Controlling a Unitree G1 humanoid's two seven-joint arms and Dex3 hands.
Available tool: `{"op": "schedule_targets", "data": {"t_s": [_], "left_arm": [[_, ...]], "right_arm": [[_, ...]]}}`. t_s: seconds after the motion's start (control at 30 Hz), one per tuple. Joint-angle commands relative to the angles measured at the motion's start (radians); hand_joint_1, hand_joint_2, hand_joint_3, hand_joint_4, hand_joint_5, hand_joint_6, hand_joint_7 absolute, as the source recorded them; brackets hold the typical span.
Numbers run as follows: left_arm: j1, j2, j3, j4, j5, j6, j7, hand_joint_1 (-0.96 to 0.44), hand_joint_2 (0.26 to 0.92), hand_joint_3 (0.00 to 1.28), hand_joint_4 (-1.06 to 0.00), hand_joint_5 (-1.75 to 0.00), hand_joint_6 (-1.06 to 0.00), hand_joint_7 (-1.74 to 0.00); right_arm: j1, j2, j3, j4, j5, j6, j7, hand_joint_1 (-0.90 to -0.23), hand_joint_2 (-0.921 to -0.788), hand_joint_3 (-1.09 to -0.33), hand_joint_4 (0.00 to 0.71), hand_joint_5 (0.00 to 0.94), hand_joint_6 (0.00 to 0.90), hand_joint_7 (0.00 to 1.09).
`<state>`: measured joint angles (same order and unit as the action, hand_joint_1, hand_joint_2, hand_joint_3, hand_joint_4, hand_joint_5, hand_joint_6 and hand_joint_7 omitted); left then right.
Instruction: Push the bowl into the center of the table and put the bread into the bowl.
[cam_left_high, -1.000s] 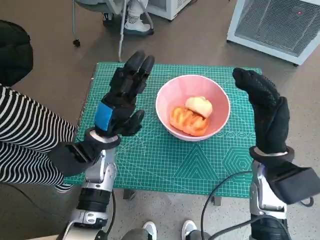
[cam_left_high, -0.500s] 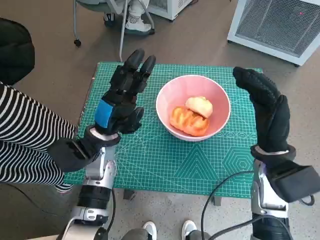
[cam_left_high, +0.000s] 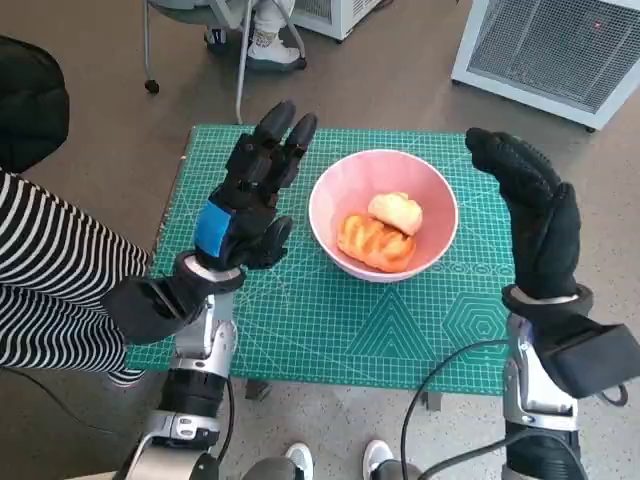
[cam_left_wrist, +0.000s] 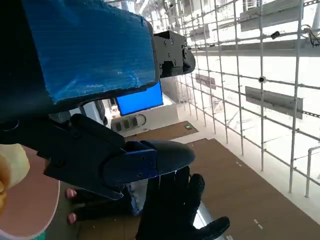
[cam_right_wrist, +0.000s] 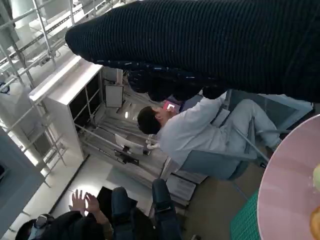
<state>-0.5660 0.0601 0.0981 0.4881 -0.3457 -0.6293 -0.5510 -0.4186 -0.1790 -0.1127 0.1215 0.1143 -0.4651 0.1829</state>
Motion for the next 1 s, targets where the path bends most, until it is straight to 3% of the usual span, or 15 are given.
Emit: {"op": "schedule_targets", "data": {"t_s": [0.03, 0.27, 0.47, 1.0], "left_arm": [[-0.006, 0.003, 0.006, -0.009, 0.004, -0.013, -0.002, -0.75, 0.921, 0.56, -0.09, -0.08, 0.00, -0.36], [0.004, 0.008, 0.006, -0.020, 0.004, -0.012, -0.002, -0.75, 0.921, 0.55, -0.09, -0.10, 0.00, -0.38], [0.012, 0.012, 0.006, -0.026, 0.009, -0.014, 0.003, -0.75, 0.921, 0.54, -0.01, -0.27, 0.00, -0.39], [0.037, 0.008, -0.009, -0.038, 0.016, -0.004, 0.001, -0.72, 0.921, 0.48, 0.00, -0.33, 0.00, -0.44]], "right_arm": [[0.003, -0.001, 0.006, 0.013, -0.010, 0.007, 0.001, -0.789, -0.921, -0.784, 0.210, 0.004, 0.042, 0.52], [0.006, 0.002, 0.008, 0.029, -0.005, -0.011, 0.007, -0.790, -0.921, -0.785, 0.210, 0.004, 0.041, 0.52], [0.001, 0.001, 0.011, 0.045, -0.001, -0.022, 0.011, -0.785, -0.921, -0.785, 0.206, 0.001, 0.041, 0.52], [-0.015, 0.000, 0.010, 0.061, 0.017, -0.019, 0.027, -0.785, -0.921, -0.782, 0.203, 0.000, 0.048, 0.52]]}}
